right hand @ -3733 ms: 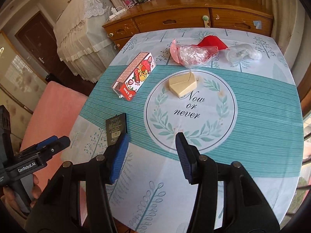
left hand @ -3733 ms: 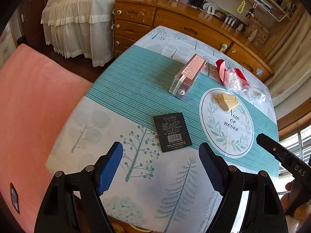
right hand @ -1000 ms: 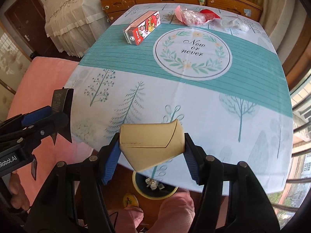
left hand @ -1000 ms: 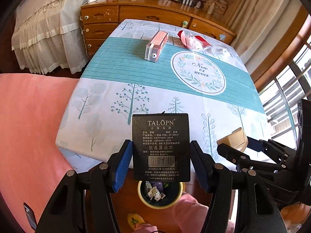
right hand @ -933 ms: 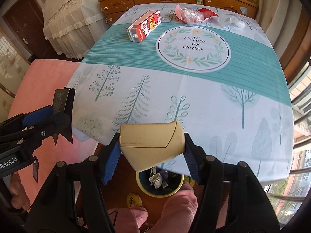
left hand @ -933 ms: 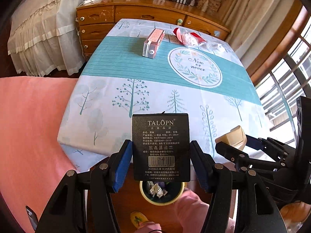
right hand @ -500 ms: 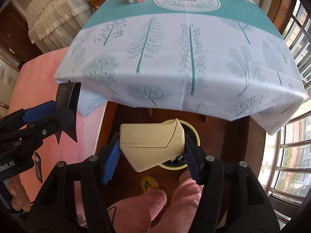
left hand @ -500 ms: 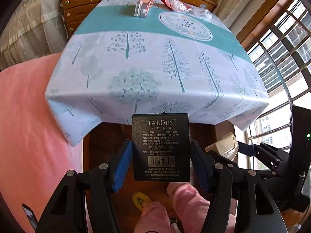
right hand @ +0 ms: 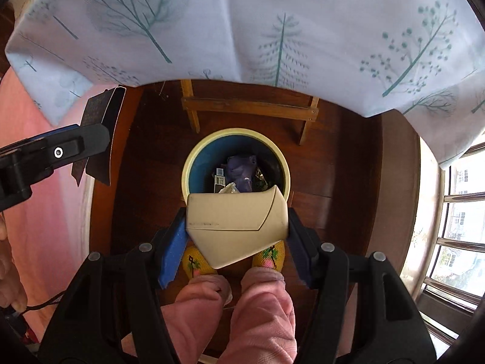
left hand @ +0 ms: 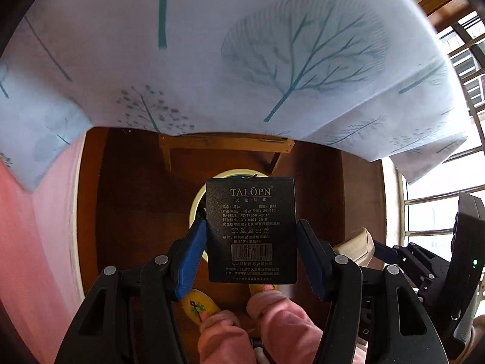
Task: Collect trash
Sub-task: 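Carry the black tag and cream box over the bin and open both tools, then raise both tools from the bin back toward the table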
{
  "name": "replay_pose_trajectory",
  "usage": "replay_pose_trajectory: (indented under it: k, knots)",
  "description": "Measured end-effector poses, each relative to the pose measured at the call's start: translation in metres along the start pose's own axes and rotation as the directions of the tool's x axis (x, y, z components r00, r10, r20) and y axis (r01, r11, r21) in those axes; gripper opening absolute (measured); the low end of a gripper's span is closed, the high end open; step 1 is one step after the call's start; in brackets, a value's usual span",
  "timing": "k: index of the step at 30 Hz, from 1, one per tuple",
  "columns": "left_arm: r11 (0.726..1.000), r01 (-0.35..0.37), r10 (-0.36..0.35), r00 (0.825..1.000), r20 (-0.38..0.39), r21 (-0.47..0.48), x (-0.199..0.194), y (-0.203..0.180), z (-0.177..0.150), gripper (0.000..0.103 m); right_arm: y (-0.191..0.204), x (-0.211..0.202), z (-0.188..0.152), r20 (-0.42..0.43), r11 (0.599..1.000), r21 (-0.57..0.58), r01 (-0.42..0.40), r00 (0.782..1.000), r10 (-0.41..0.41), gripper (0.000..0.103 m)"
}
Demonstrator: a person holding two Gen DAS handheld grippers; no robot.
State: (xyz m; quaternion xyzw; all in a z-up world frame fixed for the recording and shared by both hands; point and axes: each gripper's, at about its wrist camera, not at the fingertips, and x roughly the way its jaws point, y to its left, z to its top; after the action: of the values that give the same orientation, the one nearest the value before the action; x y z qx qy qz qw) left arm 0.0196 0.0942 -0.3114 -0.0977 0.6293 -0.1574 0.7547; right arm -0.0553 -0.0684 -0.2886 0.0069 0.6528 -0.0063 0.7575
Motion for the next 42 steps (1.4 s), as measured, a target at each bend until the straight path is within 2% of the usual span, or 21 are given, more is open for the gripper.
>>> replay_pose_trajectory:
  k: [5, 8, 10, 14, 15, 16, 17, 18, 25, 28, 37, 42]
  knots:
    - [0.999, 0.037, -0.038, 0.998, -0.048, -0.034, 0.072, 0.016, -0.006, 0.06, -0.013, 0.057, -0.002, -0.022, 0.999, -0.041, 0.014, 1.0, -0.014, 0.058]
    - [0.999, 0.023, -0.025, 0.997, -0.075, -0.027, 0.11, 0.021, -0.011, 0.06, -0.02, 0.086, -0.002, -0.037, 0.998, -0.061, 0.02, 0.999, -0.022, 0.058]
    - [1.0, -0.002, 0.001, 0.996, -0.093, -0.018, 0.13, 0.022, -0.016, 0.06, -0.025, 0.103, -0.003, -0.049, 0.997, -0.073, 0.024, 0.998, -0.027, 0.058]
    - [1.0, -0.011, 0.008, 0.995, -0.095, -0.024, 0.151, 0.026, -0.024, 0.061, -0.033, 0.127, -0.003, -0.068, 0.995, -0.092, 0.026, 0.997, -0.032, 0.058]
    - [0.999, -0.017, 0.014, 0.995, -0.102, -0.029, 0.155, 0.027, -0.026, 0.062, -0.034, 0.132, -0.003, -0.071, 0.995, -0.098, 0.025, 0.997, -0.032, 0.058]
    - [0.999, -0.017, 0.013, 0.993, -0.114, -0.04, 0.158, 0.03, -0.027, 0.07, -0.034, 0.135, -0.002, -0.074, 0.994, -0.106, 0.023, 0.997, -0.031, 0.058]
    - [0.998, -0.019, 0.012, 0.992, -0.124, -0.058, 0.162, 0.031, -0.026, 0.082, -0.034, 0.139, -0.002, -0.076, 0.993, -0.115, 0.021, 0.997, -0.03, 0.058]
    - [0.997, -0.018, 0.008, 0.992, -0.127, -0.078, 0.164, 0.037, -0.027, 0.086, -0.034, 0.142, -0.001, -0.077, 0.992, -0.125, 0.019, 0.997, -0.029, 0.058]
    - [0.985, -0.012, -0.001, 0.997, -0.079, -0.17, 0.151, 0.062, -0.034, 0.086, -0.012, 0.16, 0.01, -0.079, 0.98, -0.201, 0.007, 0.997, -0.024, 0.058]
    - [0.981, -0.031, 0.02, 0.998, -0.057, -0.192, 0.137, 0.068, -0.036, 0.086, 0.0, 0.162, 0.014, -0.08, 0.973, -0.231, 0.004, 0.997, -0.023, 0.058]
    - [0.974, -0.035, 0.042, 0.999, 0.025, -0.224, 0.082, 0.074, -0.038, 0.086, 0.022, 0.162, 0.029, -0.092, 0.968, -0.251, -0.009, 0.996, -0.015, 0.059]
    - [0.973, -0.017, 0.034, 0.997, 0.07, -0.23, 0.042, 0.069, -0.041, 0.086, 0.033, 0.143, 0.032, -0.076, 0.966, -0.257, -0.004, 0.997, -0.016, 0.062]
